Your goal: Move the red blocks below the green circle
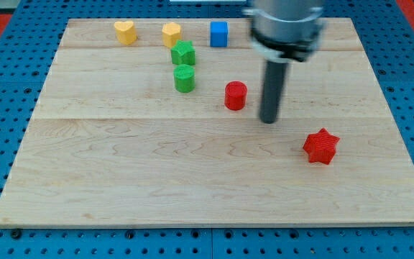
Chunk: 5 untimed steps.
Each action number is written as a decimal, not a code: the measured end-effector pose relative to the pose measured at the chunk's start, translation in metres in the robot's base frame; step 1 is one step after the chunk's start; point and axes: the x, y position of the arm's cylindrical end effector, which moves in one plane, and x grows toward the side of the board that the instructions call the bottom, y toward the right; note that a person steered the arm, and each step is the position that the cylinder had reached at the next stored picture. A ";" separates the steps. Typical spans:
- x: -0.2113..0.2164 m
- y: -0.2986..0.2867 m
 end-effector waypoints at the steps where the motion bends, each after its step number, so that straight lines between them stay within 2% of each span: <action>1: -0.061 -0.041; 2: -0.043 -0.091; 3: -0.030 -0.086; 4: -0.023 -0.112; 5: -0.022 -0.097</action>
